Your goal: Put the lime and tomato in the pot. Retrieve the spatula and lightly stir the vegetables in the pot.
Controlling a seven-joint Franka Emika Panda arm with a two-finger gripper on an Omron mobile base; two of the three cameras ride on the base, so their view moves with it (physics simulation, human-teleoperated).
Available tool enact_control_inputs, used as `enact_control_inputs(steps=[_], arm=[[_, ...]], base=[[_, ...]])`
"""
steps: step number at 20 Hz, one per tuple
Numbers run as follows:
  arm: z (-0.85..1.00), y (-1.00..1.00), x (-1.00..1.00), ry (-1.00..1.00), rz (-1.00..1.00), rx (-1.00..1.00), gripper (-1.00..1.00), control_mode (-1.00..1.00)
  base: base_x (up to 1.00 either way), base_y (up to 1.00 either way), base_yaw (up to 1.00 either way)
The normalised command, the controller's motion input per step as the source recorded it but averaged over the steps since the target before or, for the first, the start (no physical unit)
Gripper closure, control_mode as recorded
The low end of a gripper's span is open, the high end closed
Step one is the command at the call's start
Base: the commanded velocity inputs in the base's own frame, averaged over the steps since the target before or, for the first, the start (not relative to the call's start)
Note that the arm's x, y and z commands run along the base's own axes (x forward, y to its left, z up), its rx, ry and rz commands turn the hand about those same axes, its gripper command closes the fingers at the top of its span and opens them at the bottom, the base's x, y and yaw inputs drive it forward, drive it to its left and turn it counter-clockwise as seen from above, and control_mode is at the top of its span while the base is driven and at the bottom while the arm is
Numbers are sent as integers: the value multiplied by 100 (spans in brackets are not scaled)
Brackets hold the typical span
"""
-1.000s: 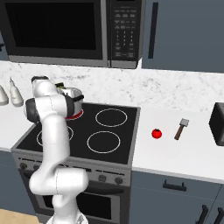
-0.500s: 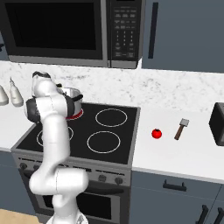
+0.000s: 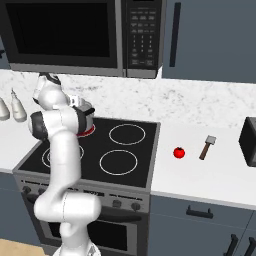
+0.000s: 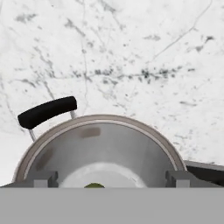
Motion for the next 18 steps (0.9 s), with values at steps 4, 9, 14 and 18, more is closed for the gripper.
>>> enact_control_inputs(steps=[4, 9, 14, 18], arm=[[51, -9, -94, 0, 0, 0, -100, -100], [42, -15, -100, 0, 0, 0, -100, -100], [58, -23, -100, -6, 0, 0, -100, -100], [88, -44, -100, -14, 0, 1, -100, -100]], base=[[0, 0, 0], [0, 0, 0], [0, 0, 0], [0, 0, 0]])
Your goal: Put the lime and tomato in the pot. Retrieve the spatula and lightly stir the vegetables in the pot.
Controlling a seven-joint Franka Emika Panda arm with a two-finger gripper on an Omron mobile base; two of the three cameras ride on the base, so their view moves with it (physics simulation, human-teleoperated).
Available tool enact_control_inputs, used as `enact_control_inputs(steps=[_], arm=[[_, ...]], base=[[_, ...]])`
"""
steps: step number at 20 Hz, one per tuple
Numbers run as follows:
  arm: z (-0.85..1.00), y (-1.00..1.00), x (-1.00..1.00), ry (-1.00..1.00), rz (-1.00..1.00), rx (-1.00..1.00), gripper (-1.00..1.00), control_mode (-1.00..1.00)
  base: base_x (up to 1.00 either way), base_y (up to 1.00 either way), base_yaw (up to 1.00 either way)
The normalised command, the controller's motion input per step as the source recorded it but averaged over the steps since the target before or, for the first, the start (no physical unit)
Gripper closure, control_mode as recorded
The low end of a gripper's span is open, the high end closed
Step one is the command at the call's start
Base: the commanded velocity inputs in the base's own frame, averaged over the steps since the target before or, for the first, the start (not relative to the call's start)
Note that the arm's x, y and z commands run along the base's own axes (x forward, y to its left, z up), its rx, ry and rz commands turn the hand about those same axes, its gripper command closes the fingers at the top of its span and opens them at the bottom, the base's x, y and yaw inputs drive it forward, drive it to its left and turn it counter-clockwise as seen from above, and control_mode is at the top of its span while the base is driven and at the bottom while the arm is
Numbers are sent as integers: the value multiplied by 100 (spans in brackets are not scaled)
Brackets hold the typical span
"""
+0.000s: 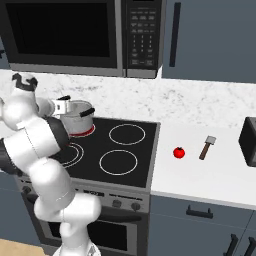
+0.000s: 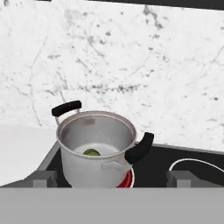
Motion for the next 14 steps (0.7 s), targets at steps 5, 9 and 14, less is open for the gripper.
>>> enact_control_inputs(steps=[5, 9, 14], arm=[[100, -82, -97, 0, -3, 14, -100, -100], [100, -100, -83, 23, -14, 28, -100, -100], [100, -100, -54, 43, -24, 32, -100, -100]], base=[[0, 0, 0], [0, 0, 0], [0, 0, 0]])
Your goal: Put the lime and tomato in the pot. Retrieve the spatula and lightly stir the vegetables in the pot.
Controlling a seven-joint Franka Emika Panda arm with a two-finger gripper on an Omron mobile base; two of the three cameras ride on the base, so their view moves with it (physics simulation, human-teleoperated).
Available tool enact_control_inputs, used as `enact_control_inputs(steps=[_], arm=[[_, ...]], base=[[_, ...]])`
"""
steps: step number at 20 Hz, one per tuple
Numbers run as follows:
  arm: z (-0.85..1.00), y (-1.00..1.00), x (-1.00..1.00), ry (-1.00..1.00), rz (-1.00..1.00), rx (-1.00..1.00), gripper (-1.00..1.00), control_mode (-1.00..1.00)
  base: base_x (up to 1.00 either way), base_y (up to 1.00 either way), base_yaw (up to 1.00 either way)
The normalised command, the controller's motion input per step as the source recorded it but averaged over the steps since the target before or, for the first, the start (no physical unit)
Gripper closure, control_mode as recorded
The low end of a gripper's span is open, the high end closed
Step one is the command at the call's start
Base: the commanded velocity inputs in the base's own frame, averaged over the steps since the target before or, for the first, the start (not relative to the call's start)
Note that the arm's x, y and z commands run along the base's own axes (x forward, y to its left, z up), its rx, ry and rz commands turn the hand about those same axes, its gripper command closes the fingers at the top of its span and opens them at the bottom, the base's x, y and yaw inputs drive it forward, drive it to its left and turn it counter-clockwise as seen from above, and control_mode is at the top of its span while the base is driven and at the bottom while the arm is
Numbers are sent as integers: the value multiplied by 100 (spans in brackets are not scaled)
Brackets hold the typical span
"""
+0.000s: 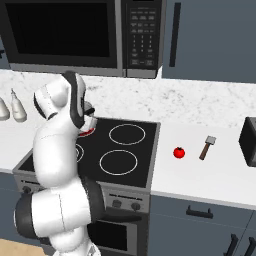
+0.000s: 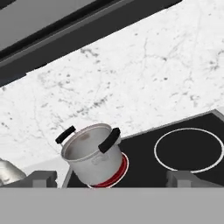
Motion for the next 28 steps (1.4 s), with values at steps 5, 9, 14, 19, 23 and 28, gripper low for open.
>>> enact_control_inputs(steps=[5, 9, 14, 19, 23, 28], arm=[[100, -100, -41, 52, -33, 29, -100, -100], [100, -100, -55, 38, -35, 21, -100, -100], [100, -100, -50, 33, -36, 13, -100, -100], [100, -96, -68, 13, -27, 4, -100, -100], [100, -71, -78, -25, -13, -9, -100, -100], [100, -59, -78, -30, -9, -15, -100, -100]], base=[[0, 0, 0], [0, 0, 0], [0, 0, 0], [0, 0, 0], [0, 0, 0], [0, 0, 0]])
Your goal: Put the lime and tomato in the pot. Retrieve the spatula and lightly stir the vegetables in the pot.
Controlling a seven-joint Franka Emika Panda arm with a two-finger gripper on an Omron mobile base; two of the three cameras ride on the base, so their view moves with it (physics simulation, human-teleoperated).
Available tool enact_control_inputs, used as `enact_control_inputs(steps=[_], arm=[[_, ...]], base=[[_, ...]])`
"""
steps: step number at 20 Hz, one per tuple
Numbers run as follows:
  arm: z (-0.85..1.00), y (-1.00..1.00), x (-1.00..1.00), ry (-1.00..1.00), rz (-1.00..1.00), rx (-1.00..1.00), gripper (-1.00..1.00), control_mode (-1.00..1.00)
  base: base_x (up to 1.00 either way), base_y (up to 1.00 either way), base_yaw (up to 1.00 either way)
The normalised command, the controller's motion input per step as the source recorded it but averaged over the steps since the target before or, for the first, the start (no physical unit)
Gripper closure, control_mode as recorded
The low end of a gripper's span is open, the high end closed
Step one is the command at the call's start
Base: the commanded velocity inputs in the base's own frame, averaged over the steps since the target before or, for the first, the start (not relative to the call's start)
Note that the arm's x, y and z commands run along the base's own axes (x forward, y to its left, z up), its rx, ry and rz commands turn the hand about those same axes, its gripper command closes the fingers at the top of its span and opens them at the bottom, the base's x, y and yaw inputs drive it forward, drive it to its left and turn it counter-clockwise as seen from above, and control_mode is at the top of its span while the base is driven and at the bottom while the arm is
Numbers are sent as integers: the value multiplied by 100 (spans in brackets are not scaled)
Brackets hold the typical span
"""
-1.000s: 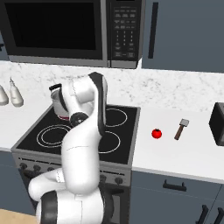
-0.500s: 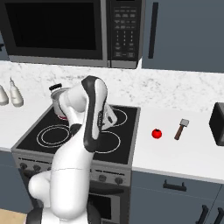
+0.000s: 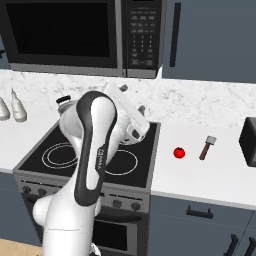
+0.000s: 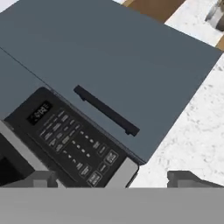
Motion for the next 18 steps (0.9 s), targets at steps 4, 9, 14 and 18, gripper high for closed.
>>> enact_control_inputs(steps=[4, 9, 14, 18], arm=[[100, -41, -78, -41, -6, -11, -100, -100], [100, -12, -59, -31, -1, 34, -100, -100], [100, 0, -38, -26, 13, 46, -100, -100], [100, -2, -46, -51, 17, -18, -100, -100]], base=[[0, 0, 0], [0, 0, 0], [0, 0, 0], [0, 0, 0]])
